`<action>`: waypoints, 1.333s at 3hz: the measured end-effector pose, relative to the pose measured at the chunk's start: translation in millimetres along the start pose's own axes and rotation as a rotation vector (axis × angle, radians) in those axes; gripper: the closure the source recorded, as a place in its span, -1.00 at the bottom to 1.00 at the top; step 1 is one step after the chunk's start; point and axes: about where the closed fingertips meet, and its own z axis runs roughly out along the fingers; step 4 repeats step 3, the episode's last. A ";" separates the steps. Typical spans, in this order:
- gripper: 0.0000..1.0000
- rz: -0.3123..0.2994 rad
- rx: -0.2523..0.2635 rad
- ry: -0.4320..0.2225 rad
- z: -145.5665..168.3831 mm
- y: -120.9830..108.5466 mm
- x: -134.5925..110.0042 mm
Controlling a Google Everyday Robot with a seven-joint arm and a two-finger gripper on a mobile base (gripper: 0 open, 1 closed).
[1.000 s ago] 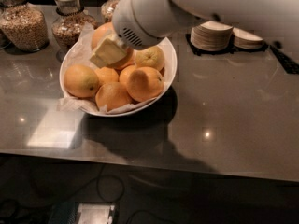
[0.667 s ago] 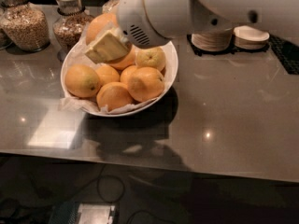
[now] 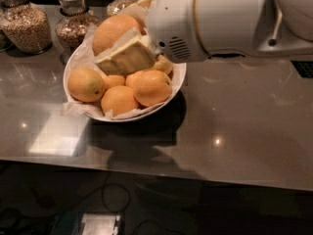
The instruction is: Pick orange from white bowl
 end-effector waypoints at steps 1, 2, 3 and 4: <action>1.00 -0.039 -0.035 -0.058 -20.9 -3.9 27.9; 1.00 -0.119 -0.032 -0.057 -21.3 -3.6 28.0; 1.00 -0.119 -0.032 -0.057 -21.3 -3.6 28.0; 1.00 -0.119 -0.032 -0.057 -21.3 -3.6 28.0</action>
Offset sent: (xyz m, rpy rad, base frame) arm -0.0022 -0.0260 -0.0127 0.0281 -0.0231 0.0504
